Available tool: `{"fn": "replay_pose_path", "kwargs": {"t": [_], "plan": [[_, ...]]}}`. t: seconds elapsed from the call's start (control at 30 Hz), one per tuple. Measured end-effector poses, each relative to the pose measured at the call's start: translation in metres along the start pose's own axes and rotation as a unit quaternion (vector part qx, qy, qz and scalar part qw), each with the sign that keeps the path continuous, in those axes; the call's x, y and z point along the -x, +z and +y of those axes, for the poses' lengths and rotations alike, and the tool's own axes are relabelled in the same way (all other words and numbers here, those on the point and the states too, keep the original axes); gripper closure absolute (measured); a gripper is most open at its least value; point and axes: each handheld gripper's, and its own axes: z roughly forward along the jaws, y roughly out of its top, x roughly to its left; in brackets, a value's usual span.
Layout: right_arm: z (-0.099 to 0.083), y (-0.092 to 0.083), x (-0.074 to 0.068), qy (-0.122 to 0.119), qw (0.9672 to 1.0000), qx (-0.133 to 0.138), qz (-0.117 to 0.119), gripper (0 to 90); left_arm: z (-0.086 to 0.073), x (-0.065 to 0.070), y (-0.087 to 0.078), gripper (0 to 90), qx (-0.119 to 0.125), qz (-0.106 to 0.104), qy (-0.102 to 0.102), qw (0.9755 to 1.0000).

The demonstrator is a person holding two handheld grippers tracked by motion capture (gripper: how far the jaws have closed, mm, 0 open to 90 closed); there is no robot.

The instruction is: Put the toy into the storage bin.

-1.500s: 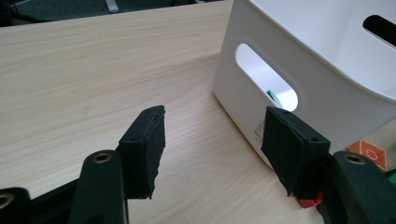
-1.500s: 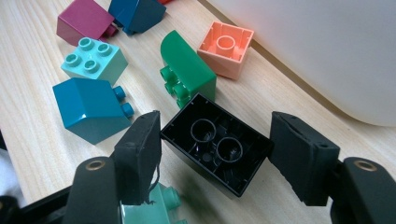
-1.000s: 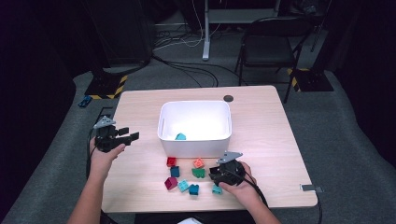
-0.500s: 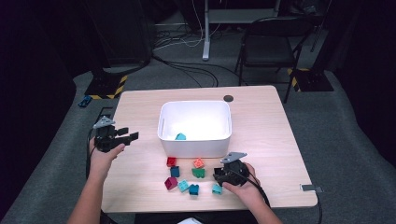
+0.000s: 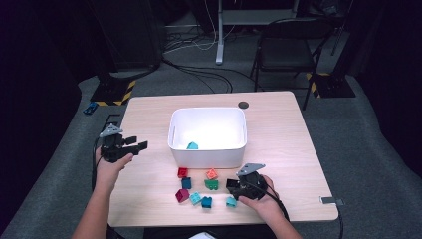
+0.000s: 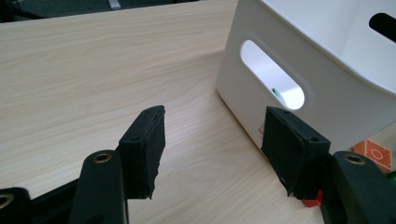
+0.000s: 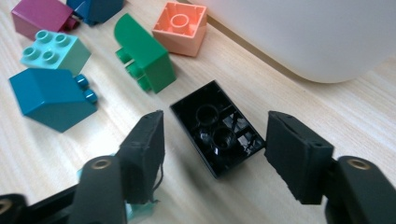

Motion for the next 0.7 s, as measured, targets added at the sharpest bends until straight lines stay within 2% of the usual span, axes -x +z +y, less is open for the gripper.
{"fn": "replay_pose_path", "kwargs": {"t": [0.1,0.23,0.33,0.5,0.7], "plan": [[-0.002,-0.003,-0.004,-0.012,0.9999,-0.002,-0.003,41.1,0.000,0.001,-0.001,39.3,0.001,-0.001,0.000,1.0000],[-0.003,0.001,-0.005,-0.025,0.9996,-0.008,-0.011,39.1,0.000,0.001,-0.001,39.3,0.001,0.000,0.001,1.0000],[-0.003,0.007,0.000,-0.025,0.9996,-0.009,-0.011,43.3,0.000,0.001,0.000,39.3,0.000,0.000,0.000,1.0000],[-0.004,0.007,0.004,-0.027,0.9995,-0.016,0.000,57.5,0.000,0.000,0.001,39.3,0.000,0.000,-0.002,1.0000],[0.000,0.004,-0.001,-0.039,0.9991,-0.015,-0.003,58.4,0.000,0.000,0.000,39.3,0.000,0.000,-0.001,1.0000]]}}
